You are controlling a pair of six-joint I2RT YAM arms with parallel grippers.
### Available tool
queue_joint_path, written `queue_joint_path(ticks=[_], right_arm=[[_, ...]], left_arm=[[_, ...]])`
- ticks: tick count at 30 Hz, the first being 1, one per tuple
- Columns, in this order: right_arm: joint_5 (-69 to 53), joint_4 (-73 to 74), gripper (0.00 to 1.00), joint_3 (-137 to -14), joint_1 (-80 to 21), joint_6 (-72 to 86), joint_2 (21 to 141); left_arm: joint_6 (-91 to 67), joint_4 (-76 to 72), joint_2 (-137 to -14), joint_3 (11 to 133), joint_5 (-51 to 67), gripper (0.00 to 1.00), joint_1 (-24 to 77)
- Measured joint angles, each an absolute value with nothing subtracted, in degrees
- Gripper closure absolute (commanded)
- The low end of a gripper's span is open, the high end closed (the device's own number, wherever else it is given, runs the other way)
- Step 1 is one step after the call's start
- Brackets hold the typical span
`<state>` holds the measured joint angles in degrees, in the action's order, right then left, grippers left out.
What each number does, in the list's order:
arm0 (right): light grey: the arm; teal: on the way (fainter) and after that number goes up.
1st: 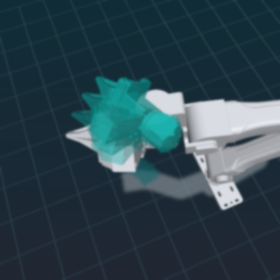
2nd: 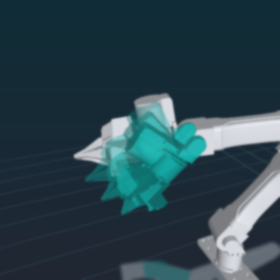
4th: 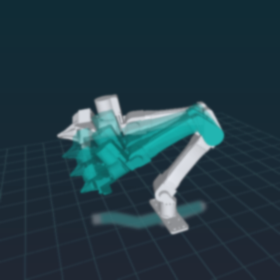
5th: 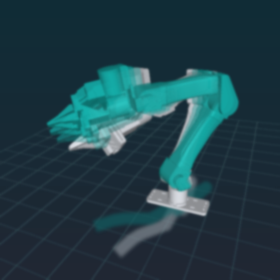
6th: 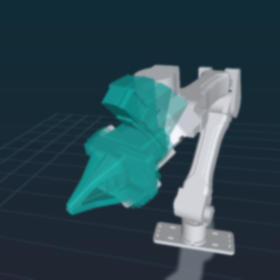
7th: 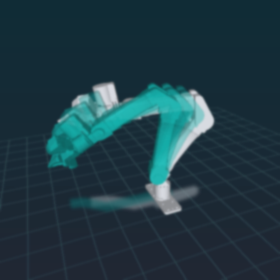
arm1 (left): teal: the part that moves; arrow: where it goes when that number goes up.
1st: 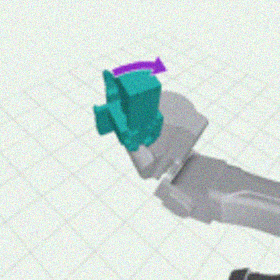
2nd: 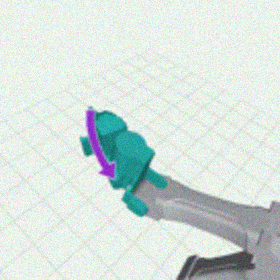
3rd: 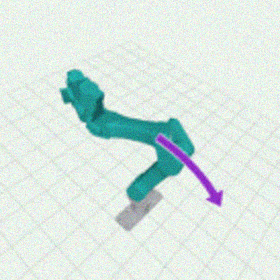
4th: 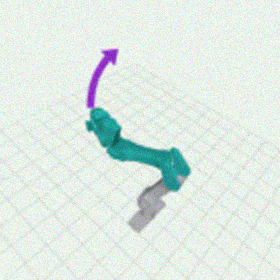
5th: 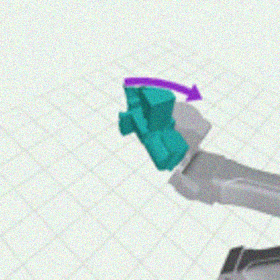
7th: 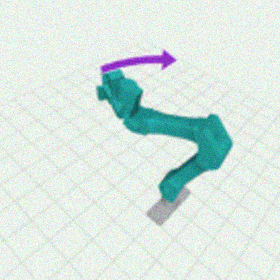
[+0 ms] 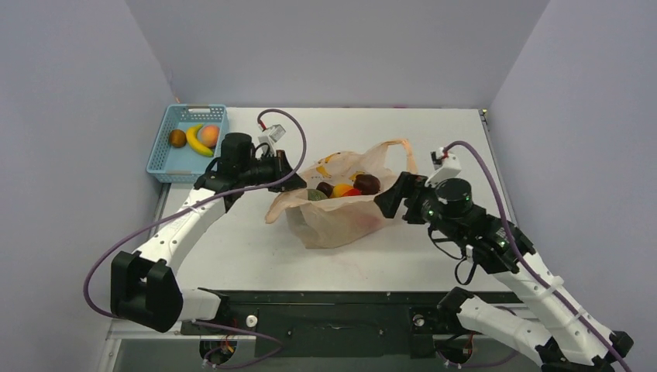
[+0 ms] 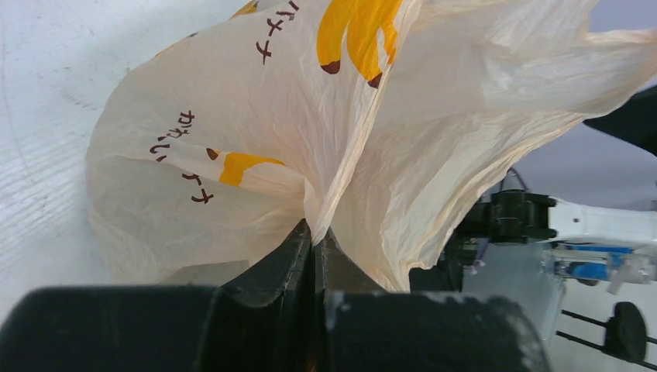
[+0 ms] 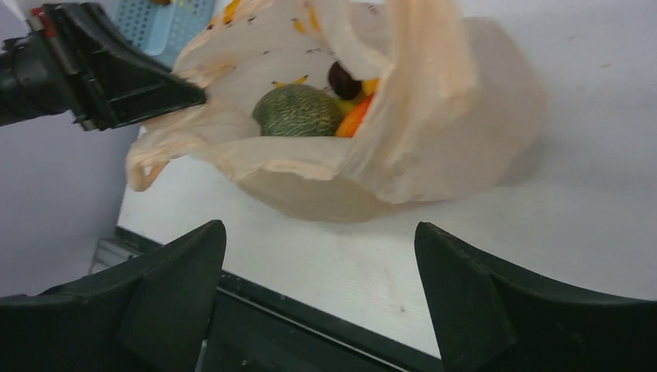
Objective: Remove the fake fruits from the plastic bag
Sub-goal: Adjust the plastic bag at the center of the board.
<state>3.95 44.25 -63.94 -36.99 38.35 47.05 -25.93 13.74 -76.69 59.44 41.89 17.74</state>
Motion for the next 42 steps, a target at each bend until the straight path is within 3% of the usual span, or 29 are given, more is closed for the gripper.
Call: queue_joint_path(ticks=[4,11,17,26,29,30,35,36,38,42], right_arm=[[6.92,35.53,0.13,-57.69,-49.47,47.07,47.66],[27.22,18.31,0.12,-46.46,-69.63,69.78,55.55],[37.67,16.67,0.11,-46.76,-72.27,85.56,65.17],[45.67,12.21,0.12,-47.66,-73.01,98.45,67.85],[46.33,13.98,0.24,-51.05,-73.14,101.19,71.20],[46.30,14.24,0.36,-52.27,-73.19,101.97,72.53],[45.84,13.91,0.69,-52.82,-73.21,105.12,75.94],[45.78,13.67,0.83,-52.23,-73.21,105.45,76.09],[45.60,12.93,1.00,-50.50,-73.12,105.47,76.12],[45.10,9.32,1.00,-46.04,-73.10,102.15,76.14]], left_arm=[[-22.65,17.50,-75.13,59.44,33.89,1.00,21.12],[-20.73,18.74,-73.30,59.37,28.45,1.00,22.31],[-19.62,18.48,-71.20,59.11,27.14,1.00,24.05],[-18.13,18.00,-68.99,57.84,26.98,1.00,28.56],[-17.80,17.76,-68.99,57.84,27.00,1.00,29.39],[-17.80,17.76,-68.99,57.84,27.00,1.00,29.45],[-17.82,17.74,-68.90,57.82,26.72,1.00,29.47],[-17.82,17.76,-68.88,57.82,26.61,1.00,29.47],[-17.85,17.74,-68.86,57.82,26.44,1.00,29.45],[-18.09,17.69,-68.84,57.82,26.26,1.00,28.47]])
